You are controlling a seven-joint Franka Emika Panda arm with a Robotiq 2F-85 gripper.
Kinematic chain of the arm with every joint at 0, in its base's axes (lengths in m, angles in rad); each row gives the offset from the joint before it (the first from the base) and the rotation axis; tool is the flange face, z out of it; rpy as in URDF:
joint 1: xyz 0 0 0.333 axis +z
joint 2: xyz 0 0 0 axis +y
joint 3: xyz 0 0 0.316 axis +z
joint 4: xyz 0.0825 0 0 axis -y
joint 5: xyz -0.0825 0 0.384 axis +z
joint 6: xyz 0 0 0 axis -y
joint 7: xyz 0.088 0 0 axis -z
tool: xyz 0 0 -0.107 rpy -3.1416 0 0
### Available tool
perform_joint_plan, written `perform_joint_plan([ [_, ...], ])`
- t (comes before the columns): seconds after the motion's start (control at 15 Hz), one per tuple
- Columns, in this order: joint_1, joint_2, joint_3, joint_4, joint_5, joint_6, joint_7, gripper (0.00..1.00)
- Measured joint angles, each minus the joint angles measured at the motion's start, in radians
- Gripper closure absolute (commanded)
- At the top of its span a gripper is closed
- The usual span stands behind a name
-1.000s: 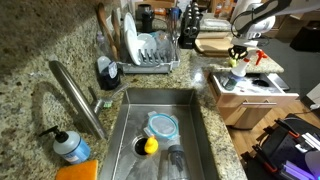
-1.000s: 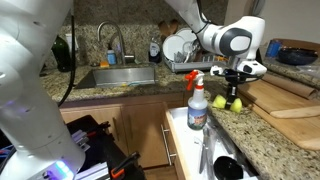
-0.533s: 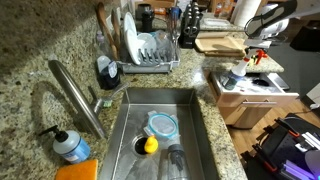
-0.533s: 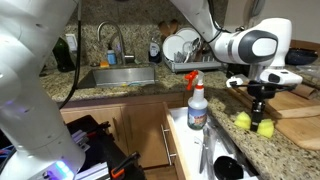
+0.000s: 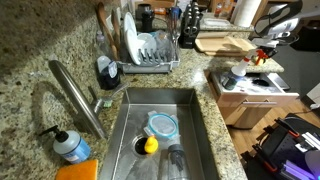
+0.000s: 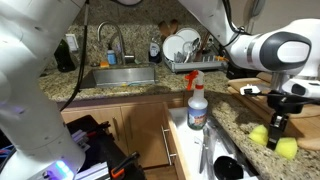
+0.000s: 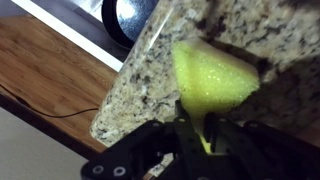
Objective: Use the yellow sponge to wipe the counter
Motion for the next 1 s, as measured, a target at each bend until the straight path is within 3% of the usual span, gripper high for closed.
perform_joint_plan([
  [0.47,-0.067,0.078,-0.038,0.123,-0.008,-0.124,0.124,0.96],
  [1.0,-0.072,0.14,-0.015,0.241,-0.072,-0.25,0.115,0.96],
])
